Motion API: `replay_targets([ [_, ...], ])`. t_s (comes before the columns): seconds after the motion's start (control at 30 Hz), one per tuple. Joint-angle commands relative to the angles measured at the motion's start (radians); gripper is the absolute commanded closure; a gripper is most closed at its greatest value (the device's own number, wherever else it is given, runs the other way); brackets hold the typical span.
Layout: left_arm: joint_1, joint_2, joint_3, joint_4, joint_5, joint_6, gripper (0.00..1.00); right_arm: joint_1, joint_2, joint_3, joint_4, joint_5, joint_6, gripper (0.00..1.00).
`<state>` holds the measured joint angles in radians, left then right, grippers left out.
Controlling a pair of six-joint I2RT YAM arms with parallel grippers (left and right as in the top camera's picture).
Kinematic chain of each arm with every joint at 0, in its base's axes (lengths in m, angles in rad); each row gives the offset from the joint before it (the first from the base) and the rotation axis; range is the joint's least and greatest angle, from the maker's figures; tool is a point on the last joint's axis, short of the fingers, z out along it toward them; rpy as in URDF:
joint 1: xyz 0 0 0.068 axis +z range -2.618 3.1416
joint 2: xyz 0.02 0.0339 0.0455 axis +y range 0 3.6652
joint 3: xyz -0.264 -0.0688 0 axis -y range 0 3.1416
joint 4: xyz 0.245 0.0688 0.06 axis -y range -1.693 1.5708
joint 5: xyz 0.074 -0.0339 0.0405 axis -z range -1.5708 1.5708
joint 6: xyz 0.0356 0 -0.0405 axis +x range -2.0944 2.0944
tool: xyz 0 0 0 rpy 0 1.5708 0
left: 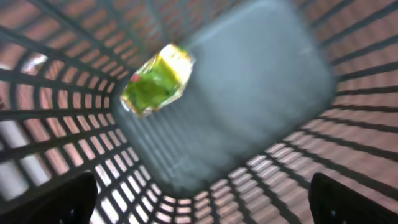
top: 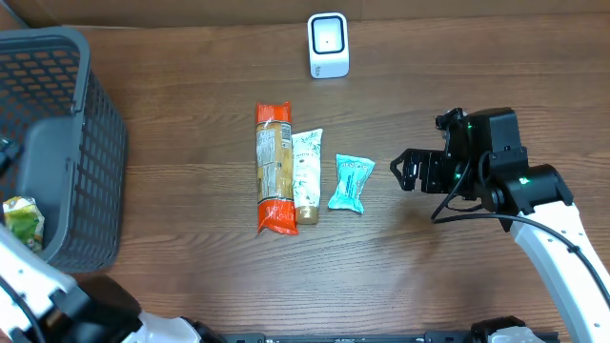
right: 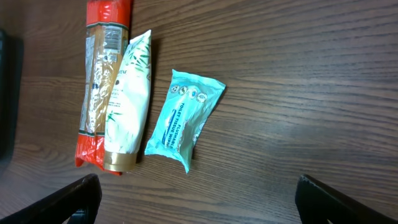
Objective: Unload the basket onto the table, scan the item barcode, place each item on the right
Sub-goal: 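Return the left gripper into the basket and grasp the yellow-green snack pouch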
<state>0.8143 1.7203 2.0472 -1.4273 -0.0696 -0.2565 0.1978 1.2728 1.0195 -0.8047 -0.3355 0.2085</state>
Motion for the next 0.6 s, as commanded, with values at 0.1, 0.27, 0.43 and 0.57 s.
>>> replay_targets([
  [0.1,0.002,0.092,-0.175,0.079,-0.219,0.102,0.00,0.003,-0.002,0.021,-0.001,0.001,-0.027,0.00],
  [0.27,0.002,0.130,-0.242,0.159,-0.225,0.162,0.00,0.003,-0.002,0.021,0.003,0.001,-0.034,0.00],
  [0.43,0.005,0.161,-0.309,0.244,-0.227,0.262,0.00,0.003,-0.002,0.021,0.004,0.002,-0.034,0.00],
  [0.57,-0.002,0.173,-0.396,0.357,-0.217,0.340,0.00,0.003,-0.002,0.021,0.019,0.002,-0.034,0.00],
])
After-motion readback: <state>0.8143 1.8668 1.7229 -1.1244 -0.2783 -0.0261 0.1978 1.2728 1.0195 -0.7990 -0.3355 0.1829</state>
